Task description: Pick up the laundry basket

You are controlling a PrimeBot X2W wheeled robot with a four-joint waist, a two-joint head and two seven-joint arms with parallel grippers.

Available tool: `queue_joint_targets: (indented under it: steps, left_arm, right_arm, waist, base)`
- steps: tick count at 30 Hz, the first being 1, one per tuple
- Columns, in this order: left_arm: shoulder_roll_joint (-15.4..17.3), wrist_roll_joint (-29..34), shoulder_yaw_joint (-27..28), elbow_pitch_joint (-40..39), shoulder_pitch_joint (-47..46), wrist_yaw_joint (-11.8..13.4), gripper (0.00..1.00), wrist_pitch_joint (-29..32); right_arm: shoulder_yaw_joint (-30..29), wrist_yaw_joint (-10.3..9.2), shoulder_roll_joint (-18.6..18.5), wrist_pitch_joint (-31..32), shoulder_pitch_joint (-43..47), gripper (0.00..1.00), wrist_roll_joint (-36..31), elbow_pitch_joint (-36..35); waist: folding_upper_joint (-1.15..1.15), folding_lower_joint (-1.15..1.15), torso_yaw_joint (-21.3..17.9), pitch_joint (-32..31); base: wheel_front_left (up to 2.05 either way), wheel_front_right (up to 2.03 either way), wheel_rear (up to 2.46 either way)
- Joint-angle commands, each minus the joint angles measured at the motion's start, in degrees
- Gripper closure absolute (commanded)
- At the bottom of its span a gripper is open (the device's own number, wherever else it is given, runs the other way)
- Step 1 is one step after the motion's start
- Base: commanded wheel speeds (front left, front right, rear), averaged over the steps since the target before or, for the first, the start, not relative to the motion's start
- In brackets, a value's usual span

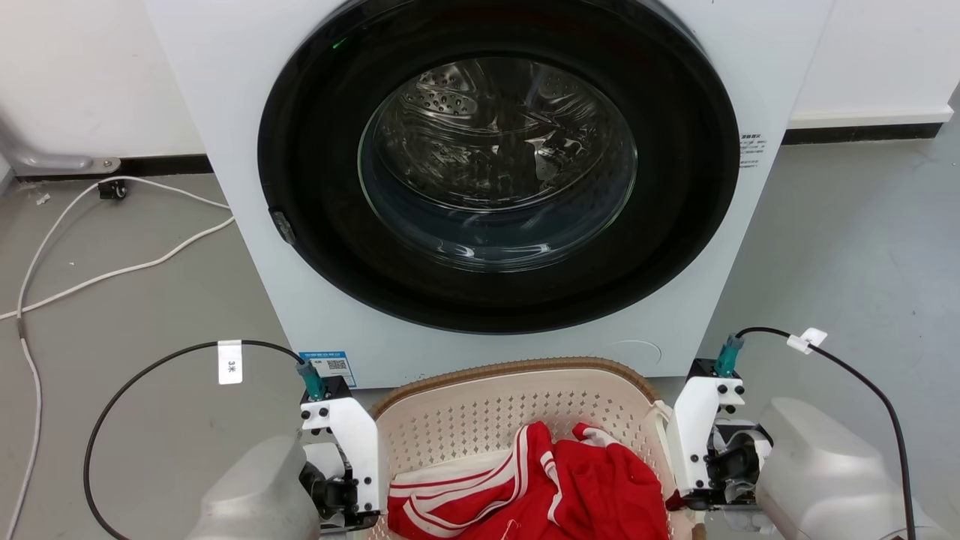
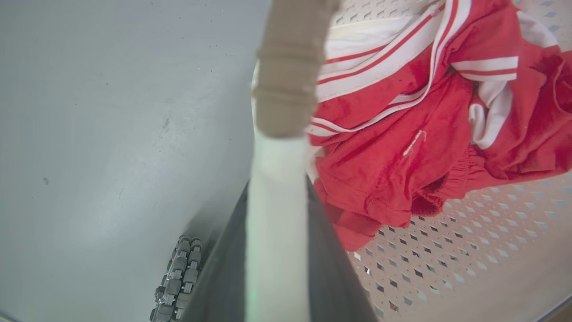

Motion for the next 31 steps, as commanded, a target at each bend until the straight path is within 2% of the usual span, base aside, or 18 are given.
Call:
queue_joint_targets:
  steps: [1,31]
  left_arm:
    - [-0.98,-0.48,-0.23,-0.44,-0.67,-0.75,1.0,-0.21]
    - [-0.85,-2.21,-1.99,-0.37,-0.38,-0.75,1.0,-1.31]
  right_arm:
    - [-0.42,0.6,0.67,-0.1,0.44,1.0,-0.22,-0.45]
    - [-2.71,0.42,0.41,0.38,1.18,1.0,-2.16,-0.45]
  waist:
    - [0.0,0.0,-0.01,-0.02]
    - [0.0,0.0,0.03,-0.21]
  base:
    - [0.0,0.0,0.0]
    - [0.0,0.0,0.0]
